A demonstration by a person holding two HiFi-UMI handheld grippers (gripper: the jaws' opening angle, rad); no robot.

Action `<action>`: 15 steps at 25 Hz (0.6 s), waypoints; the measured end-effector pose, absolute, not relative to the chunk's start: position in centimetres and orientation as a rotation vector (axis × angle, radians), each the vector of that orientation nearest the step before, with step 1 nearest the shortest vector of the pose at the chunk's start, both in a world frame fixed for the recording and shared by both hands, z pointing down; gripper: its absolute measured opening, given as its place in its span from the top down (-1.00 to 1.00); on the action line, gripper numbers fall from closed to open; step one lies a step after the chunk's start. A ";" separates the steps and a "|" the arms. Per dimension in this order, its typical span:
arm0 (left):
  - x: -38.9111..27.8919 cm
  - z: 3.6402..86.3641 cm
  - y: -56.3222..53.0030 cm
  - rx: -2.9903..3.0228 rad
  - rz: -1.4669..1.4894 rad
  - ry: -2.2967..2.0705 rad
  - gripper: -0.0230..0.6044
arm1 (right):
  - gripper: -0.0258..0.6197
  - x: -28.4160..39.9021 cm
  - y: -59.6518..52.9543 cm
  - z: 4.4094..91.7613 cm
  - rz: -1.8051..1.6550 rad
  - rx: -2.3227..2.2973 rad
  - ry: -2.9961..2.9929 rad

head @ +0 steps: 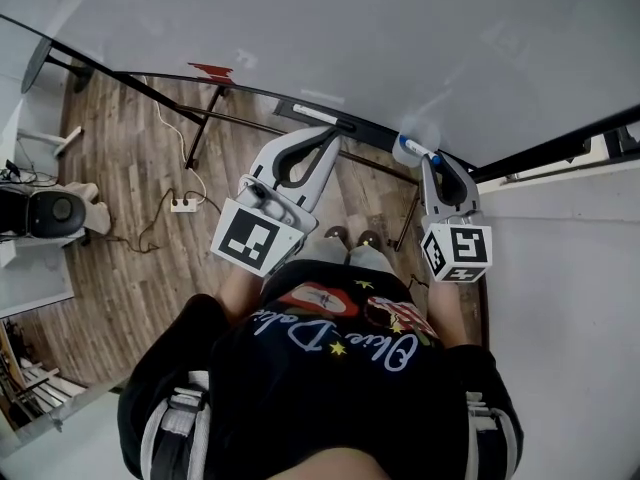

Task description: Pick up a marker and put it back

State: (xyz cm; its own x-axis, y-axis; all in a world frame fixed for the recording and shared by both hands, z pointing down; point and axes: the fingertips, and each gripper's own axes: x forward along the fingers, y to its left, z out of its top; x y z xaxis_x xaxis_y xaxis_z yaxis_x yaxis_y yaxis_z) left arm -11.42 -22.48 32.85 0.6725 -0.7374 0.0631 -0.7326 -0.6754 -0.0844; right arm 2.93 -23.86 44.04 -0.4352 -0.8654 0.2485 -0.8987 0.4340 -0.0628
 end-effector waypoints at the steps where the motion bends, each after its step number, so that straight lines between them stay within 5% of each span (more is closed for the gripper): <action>1: -11.4 32.9 -22.5 -2.824 -0.142 1.244 0.92 | 0.71 2.9 -23.8 44.0 0.270 1.552 -2.501; 15: -12.5 32.4 -22.7 -2.826 -0.100 1.263 0.92 | 0.71 2.9 -23.8 41.8 0.191 1.564 -2.486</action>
